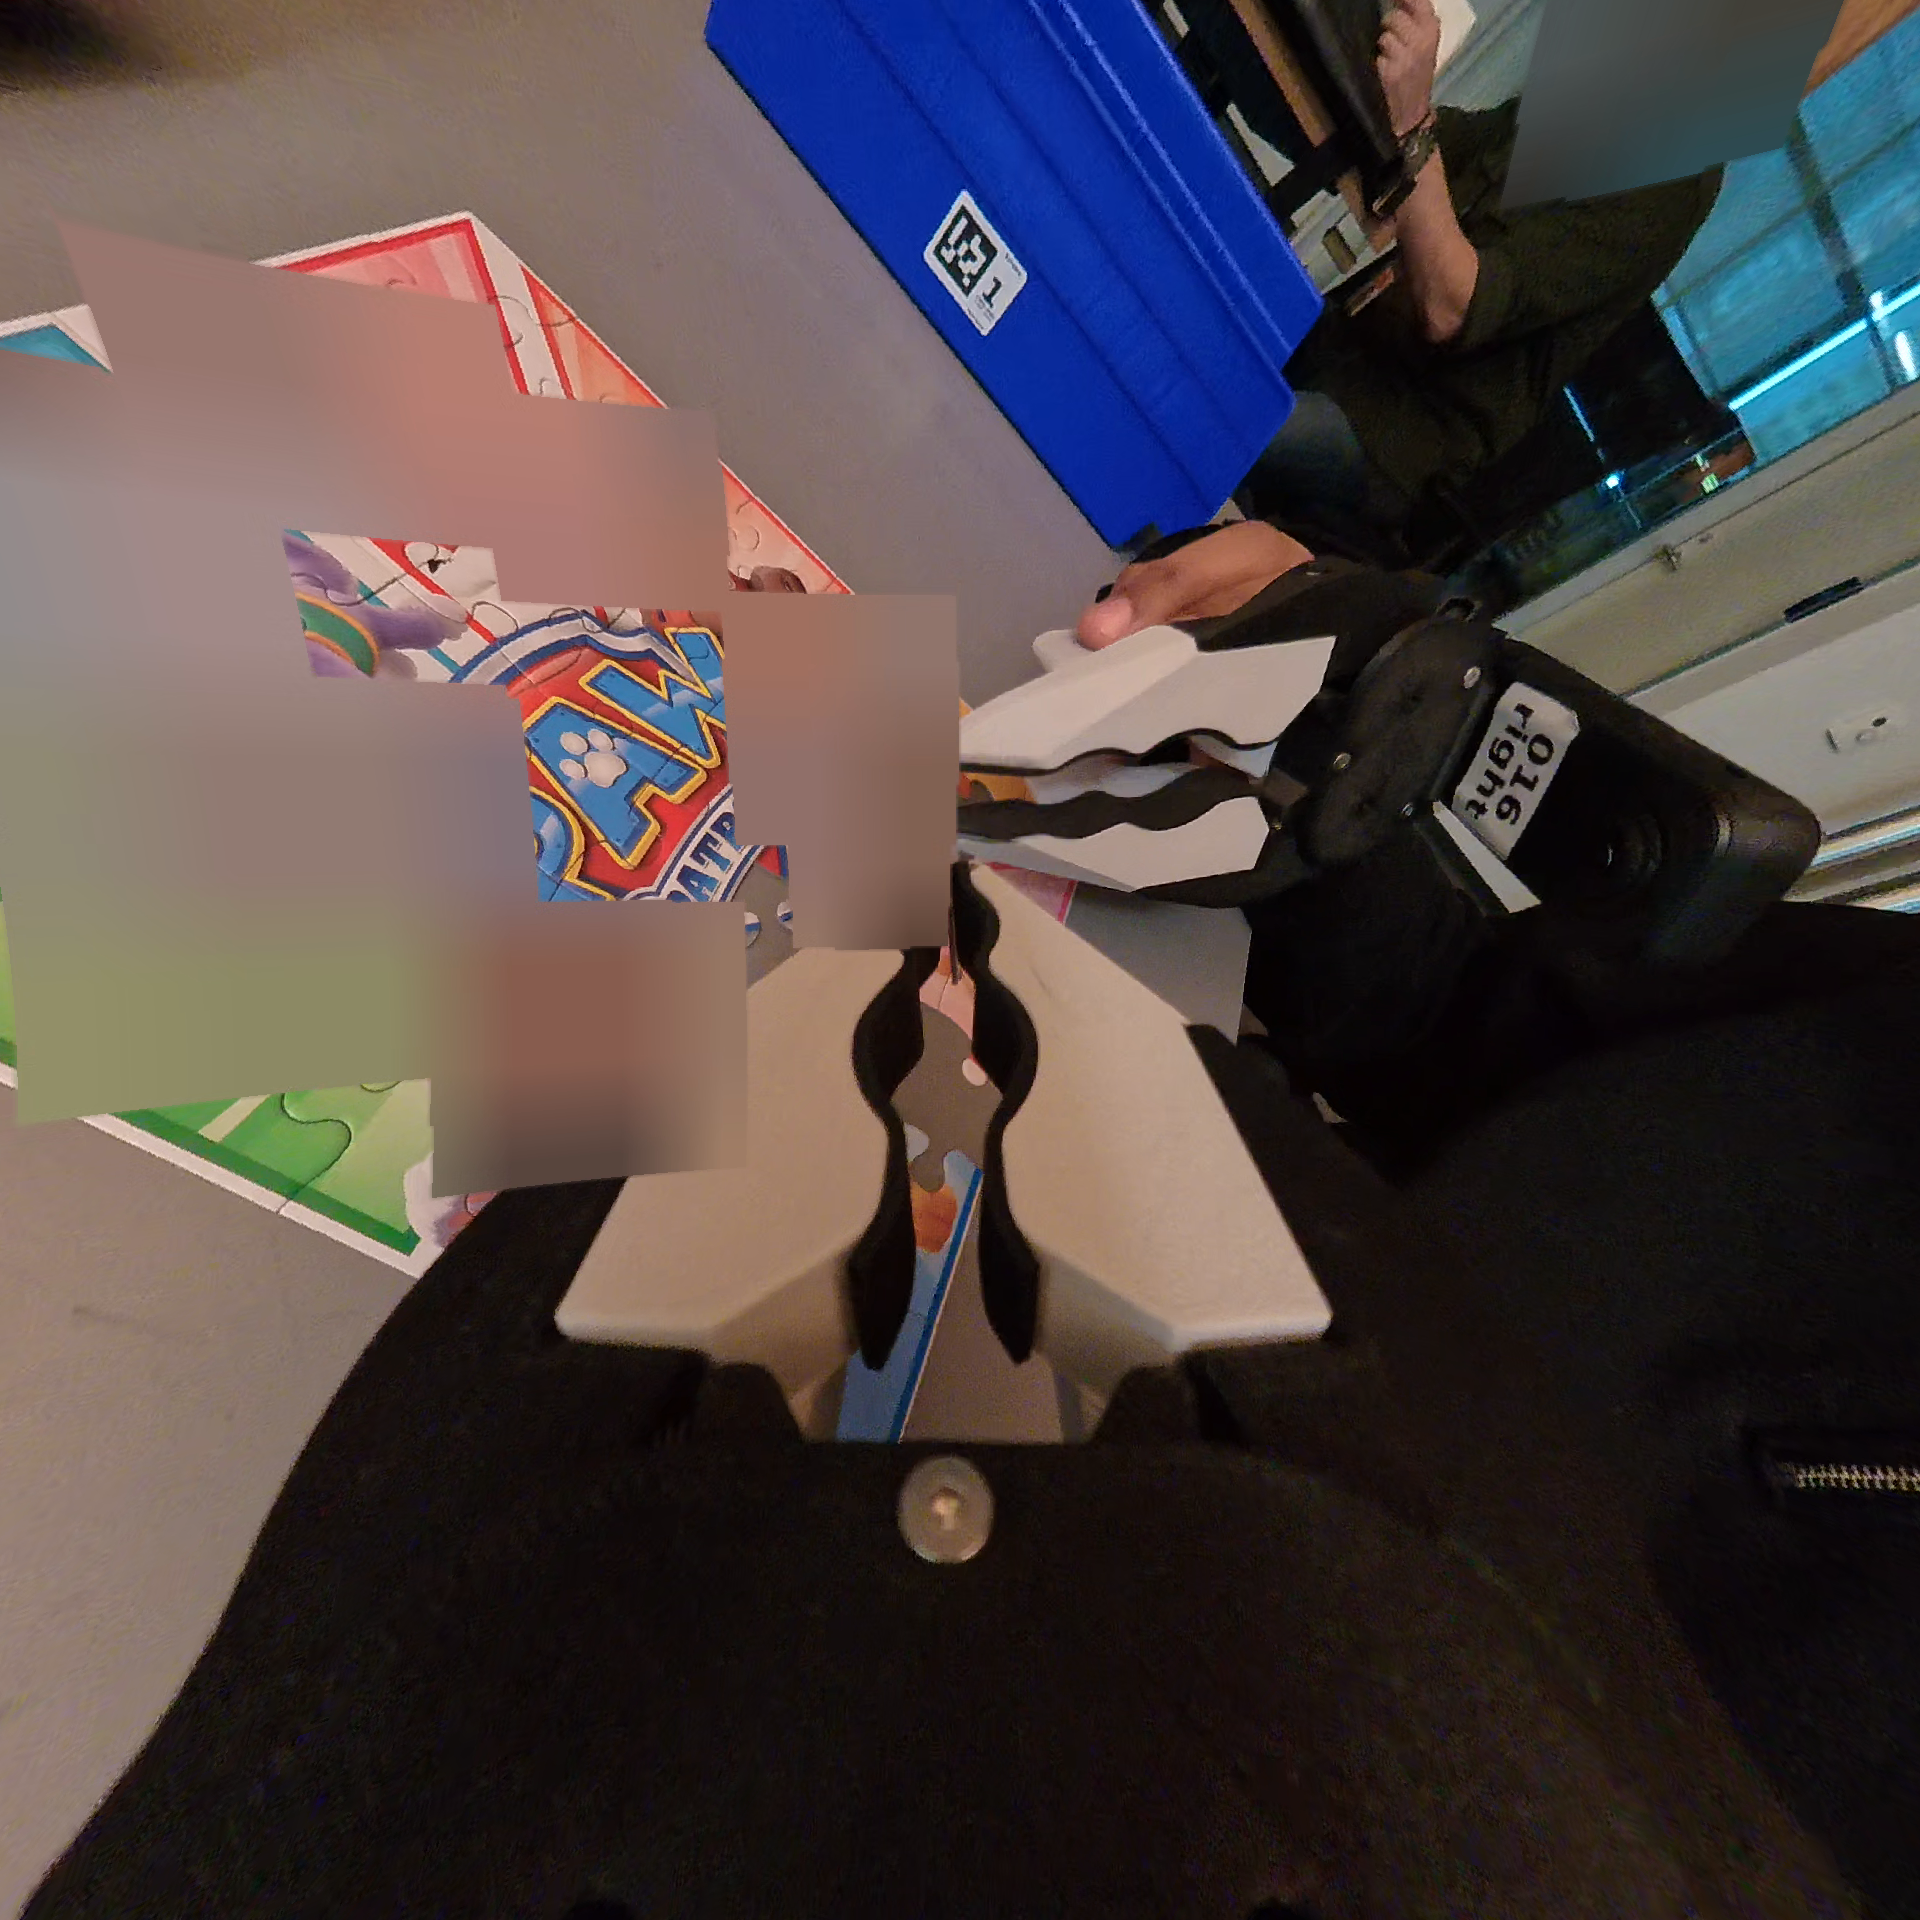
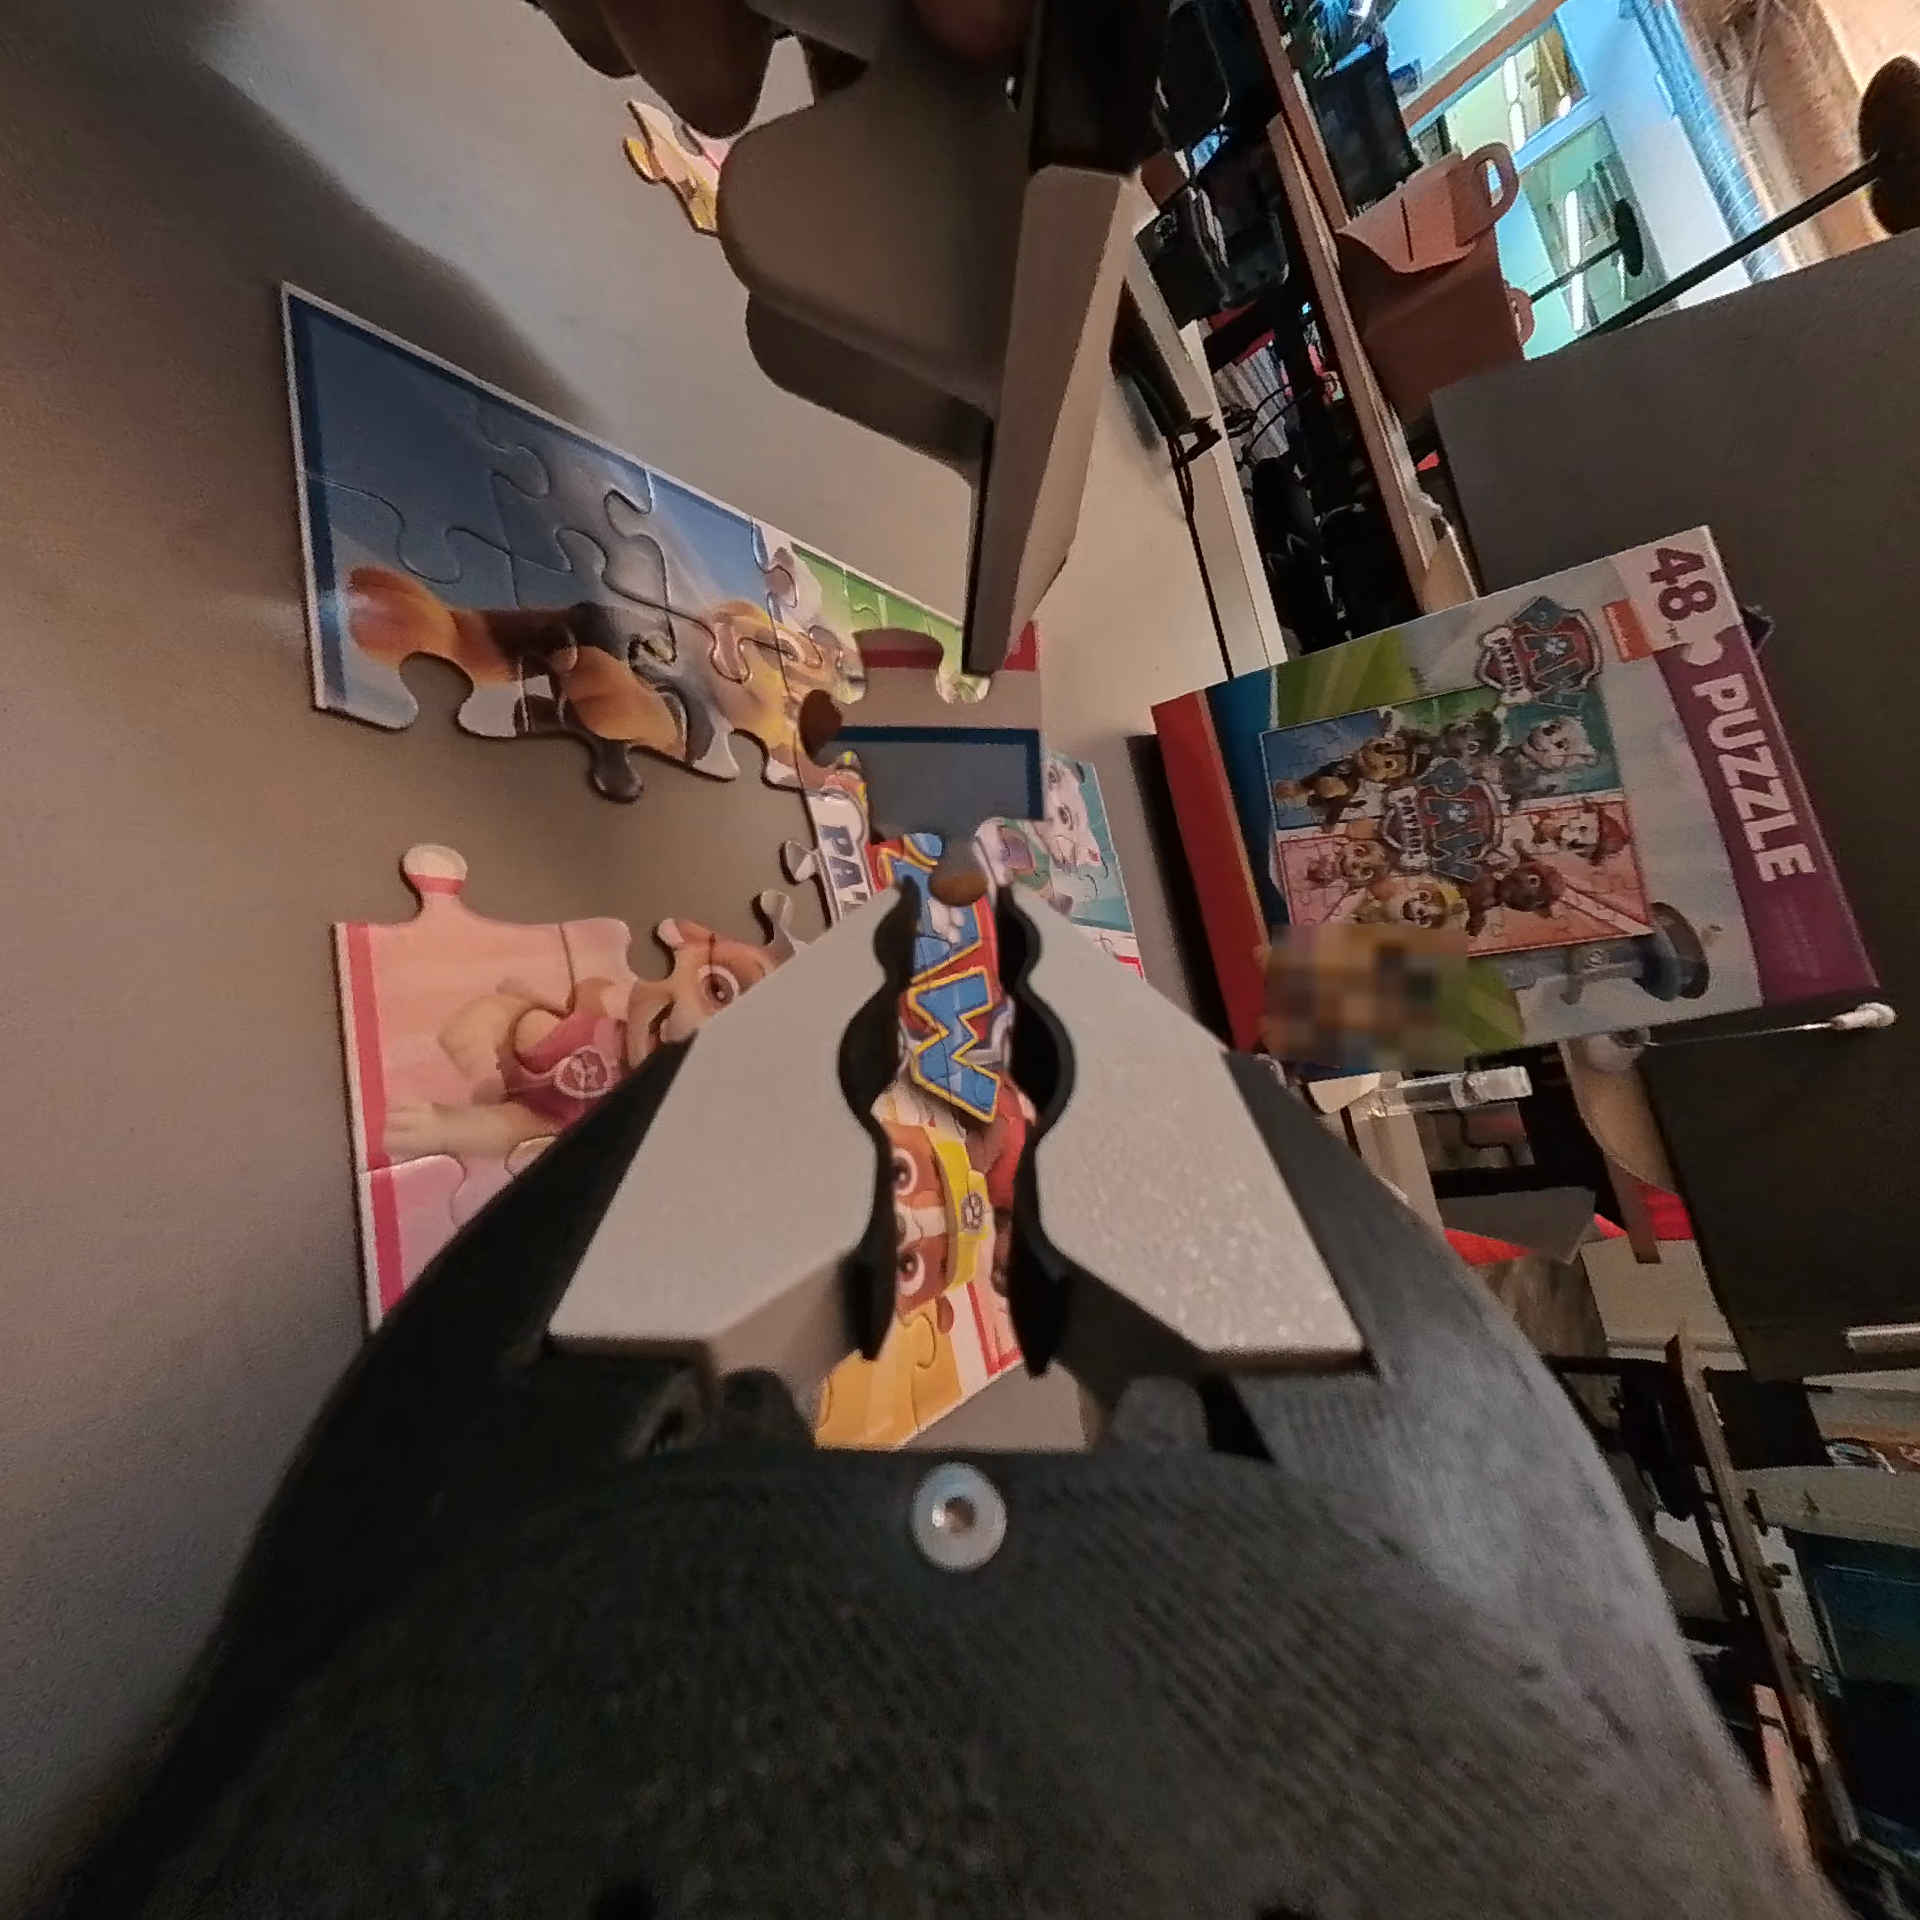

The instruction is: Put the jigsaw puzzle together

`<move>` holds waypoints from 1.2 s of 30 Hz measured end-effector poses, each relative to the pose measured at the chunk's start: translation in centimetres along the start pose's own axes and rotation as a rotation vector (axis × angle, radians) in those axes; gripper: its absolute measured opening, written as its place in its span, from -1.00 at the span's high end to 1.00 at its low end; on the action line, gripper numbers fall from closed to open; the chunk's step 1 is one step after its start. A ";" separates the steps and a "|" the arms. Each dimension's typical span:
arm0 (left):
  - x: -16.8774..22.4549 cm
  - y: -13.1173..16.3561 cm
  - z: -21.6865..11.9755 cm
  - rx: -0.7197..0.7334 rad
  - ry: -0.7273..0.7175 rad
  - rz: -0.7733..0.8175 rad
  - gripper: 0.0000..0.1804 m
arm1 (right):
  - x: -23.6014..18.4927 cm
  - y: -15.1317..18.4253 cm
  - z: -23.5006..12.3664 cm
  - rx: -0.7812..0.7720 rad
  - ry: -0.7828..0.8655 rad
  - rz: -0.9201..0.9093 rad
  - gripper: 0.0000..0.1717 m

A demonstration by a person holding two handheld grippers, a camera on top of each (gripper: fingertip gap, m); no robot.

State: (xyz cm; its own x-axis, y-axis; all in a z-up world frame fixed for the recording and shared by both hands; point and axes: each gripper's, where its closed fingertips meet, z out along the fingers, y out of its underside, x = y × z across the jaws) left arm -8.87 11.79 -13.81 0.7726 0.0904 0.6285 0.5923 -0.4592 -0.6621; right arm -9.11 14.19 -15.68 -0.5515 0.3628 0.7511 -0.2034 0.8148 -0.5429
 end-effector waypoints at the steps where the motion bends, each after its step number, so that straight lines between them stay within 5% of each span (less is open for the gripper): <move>1: 0.0 0.0 0.0 -0.001 0.001 0.001 0.99 | -0.1 0.0 0.0 -0.002 0.000 -0.005 0.88; 8: -0.1 0.0 -0.1 0.005 -0.001 0.009 0.99 | -0.1 -0.1 0.0 0.002 0.000 -0.003 0.89; 15: -0.5 -1.0 -1.5 0.062 -0.019 0.011 0.68 | 0.7 0.2 -0.1 0.007 0.018 0.055 0.89; 25: -3.5 -5.4 -8.3 0.401 -0.182 0.001 0.51 | 3.4 1.3 -0.8 0.036 0.067 0.268 0.89; 36: -3.3 -5.6 -8.0 0.426 -0.149 0.004 0.51 | 4.1 1.3 -1.3 0.077 0.071 0.348 0.89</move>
State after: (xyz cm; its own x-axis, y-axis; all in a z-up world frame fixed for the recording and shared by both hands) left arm -16.60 7.05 -8.92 0.7810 0.2304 0.5804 0.6065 -0.0583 -0.7930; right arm -10.64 17.35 -12.82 -0.5418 0.6452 0.5387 -0.0752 0.6011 -0.7956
